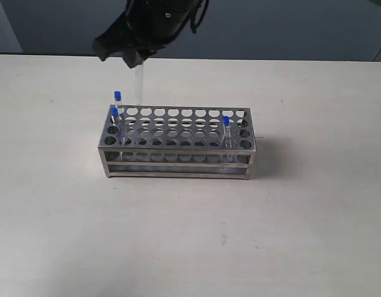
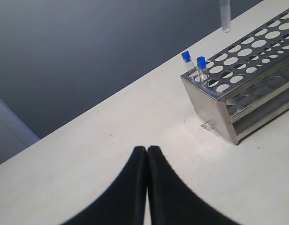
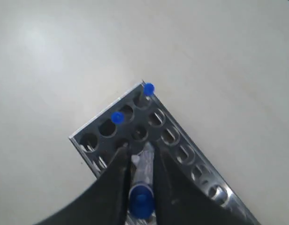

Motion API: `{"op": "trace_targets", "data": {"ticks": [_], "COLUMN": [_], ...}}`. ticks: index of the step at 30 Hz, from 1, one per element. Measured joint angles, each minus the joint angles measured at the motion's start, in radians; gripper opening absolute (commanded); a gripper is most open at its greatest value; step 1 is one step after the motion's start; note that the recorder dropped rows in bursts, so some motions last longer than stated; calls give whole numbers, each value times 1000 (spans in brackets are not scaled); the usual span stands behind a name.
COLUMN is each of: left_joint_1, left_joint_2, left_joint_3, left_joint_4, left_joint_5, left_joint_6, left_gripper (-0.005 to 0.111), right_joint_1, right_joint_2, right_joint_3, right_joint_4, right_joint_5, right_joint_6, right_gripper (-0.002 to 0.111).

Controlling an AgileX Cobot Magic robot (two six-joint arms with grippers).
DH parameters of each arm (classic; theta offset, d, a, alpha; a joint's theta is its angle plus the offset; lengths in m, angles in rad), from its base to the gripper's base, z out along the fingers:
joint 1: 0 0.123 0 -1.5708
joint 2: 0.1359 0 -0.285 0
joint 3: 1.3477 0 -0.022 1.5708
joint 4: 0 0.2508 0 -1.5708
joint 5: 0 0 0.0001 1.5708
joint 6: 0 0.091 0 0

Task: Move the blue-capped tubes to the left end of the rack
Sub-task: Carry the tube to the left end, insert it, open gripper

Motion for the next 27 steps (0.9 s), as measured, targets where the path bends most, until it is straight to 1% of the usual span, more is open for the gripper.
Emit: {"op": "trace_targets", "data": {"ticks": [3,10,14,27], "left_joint_1": [0,0,0,0], "left_joint_2": [0,0,0,0], "left_joint_3": [0,0,0,0], "left_joint_4": [0,0,0,0], "left_joint_5": [0,0,0,0], "left_joint_6": [0,0,0,0], "left_gripper": [1,1,1,1], "right_joint_1": [23,26,26,28], "right_joint_2": [2,91,104,142], "right_joint_3": [0,0,0,-9], "right_joint_4": [43,102,153,184], "right_joint_5": [-51,-35,-50,-96], "right_joint_6": [-18,-59,-100,-130], "right_gripper": [-1,-1,-1,-1]}}
